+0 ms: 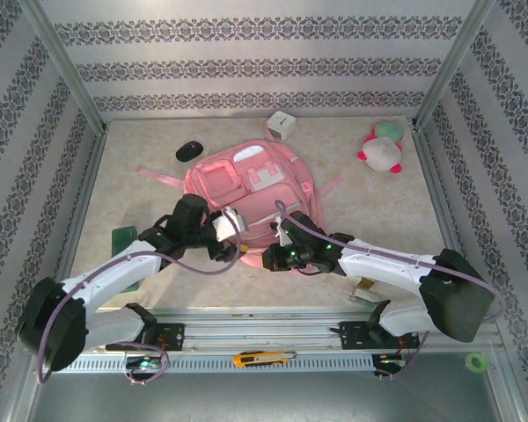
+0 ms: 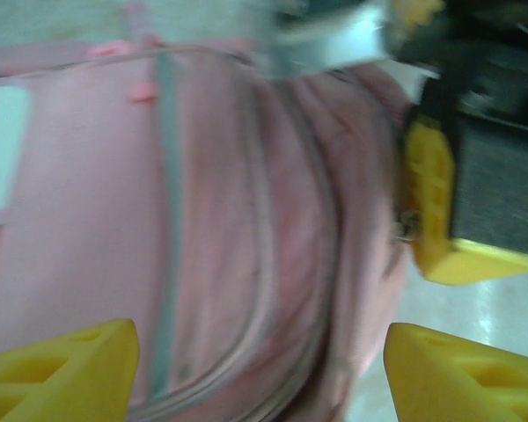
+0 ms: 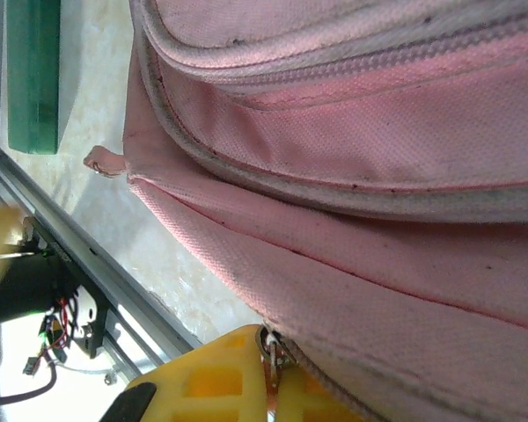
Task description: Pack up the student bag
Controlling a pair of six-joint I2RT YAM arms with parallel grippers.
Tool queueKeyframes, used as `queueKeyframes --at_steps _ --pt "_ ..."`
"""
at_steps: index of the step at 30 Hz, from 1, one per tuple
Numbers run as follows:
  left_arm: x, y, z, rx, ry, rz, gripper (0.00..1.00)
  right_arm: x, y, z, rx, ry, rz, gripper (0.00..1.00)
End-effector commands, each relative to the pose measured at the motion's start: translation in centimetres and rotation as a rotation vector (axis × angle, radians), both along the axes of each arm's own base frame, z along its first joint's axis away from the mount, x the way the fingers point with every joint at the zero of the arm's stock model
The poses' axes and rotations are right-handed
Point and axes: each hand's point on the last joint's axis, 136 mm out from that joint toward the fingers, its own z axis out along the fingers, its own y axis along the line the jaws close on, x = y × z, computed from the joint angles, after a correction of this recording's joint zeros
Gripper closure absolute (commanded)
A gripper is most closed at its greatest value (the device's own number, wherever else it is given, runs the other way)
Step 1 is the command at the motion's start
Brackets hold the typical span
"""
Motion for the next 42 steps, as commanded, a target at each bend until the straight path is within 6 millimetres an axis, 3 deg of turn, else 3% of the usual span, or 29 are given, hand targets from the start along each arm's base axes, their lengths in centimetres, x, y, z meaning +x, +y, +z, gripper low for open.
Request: queueKeyframes --at_steps 1,5,10,15,22,30,34,38,42 --pt "-1.7 -2.2 -0.7 0.036 -0.045 -0.196 0.28 0.3 1.0 1.8 0.055 -0.006 0.027 1.00" --pt "-1.8 -3.4 -2.1 0.066 -0.023 -0.241 0.41 0.3 1.0 1.9 0.059 -0.004 0.024 1.00" --pt "-0.1 -3.3 -3.4 0.107 -0.063 -0.157 0.77 0.0 1.0 2.2 0.063 0.002 0.040 1.00" --pt "-0.5 -1.5 -4.1 0.186 -0.084 -0.146 0.87 -0.3 -1.3 2.2 0.027 0.026 0.025 1.00" --pt "-0.3 0.3 -4.3 0.263 -0.105 -0.116 0.94 0.3 -6.6 1.7 -0.095 0.034 -0.031 1.00" --pt "-1.2 0.8 -4.4 0.296 -0.058 -0.136 0.95 1.2 -8.4 1.4 -0.135 0.028 -0.036 1.00" --pt "-1.5 2.4 -4.6 0.351 -0.049 -0.113 0.95 1.6 -9.4 1.1 -0.164 0.017 -0.054 1.00" --pt "-1.9 4.0 -4.6 0.406 -0.032 -0.086 0.94 1.4 -8.9 1.1 -0.123 0.017 -0.051 1.00" --pt "-2.4 5.9 -5.0 0.483 0.009 -0.057 0.91 0.0 -6.4 1.0 -0.060 0.036 0.012 1.00"
